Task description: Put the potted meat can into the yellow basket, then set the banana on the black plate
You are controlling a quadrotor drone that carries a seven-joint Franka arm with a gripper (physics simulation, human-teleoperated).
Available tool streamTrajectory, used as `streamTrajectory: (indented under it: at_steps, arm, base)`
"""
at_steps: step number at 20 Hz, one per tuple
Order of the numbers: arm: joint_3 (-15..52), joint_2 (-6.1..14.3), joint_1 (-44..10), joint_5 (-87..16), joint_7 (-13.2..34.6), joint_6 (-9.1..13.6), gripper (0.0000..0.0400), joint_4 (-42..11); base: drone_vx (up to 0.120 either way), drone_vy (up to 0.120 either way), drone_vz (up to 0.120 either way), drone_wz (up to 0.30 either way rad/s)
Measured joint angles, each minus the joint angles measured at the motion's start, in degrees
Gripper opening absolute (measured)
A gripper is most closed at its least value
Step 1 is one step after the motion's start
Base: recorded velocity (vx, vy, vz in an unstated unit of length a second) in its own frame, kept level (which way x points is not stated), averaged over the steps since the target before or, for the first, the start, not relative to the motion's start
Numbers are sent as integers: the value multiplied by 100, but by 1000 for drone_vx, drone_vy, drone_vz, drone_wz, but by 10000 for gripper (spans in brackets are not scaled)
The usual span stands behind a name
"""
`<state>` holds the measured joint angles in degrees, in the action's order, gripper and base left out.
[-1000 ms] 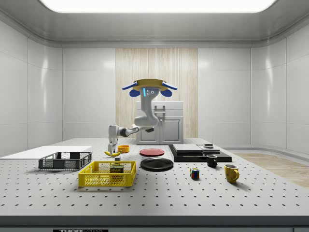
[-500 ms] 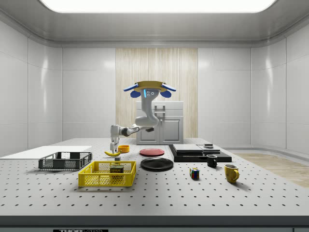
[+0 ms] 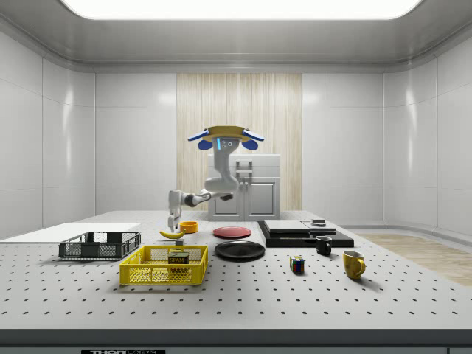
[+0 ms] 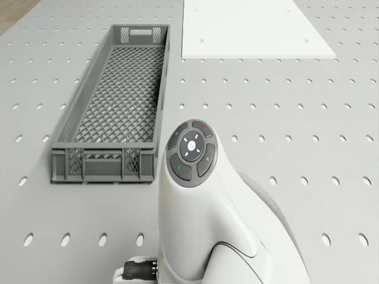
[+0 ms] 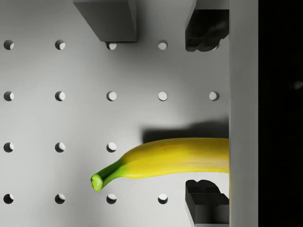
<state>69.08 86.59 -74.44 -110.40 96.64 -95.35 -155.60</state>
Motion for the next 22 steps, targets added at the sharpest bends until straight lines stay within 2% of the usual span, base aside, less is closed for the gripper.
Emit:
streamTrajectory:
  at_steps: [5,15,22]
  arm:
    - [0,1,0,0,0,0,400,0]
    - [-446,-51,-103,-412,-4,-205,400,197]
    - [-587,-199,-312,-567,-30,-258,400,496]
  base:
    - [8,-120,0,0]
    - [0,0,0,0]
    - [0,0,0,0]
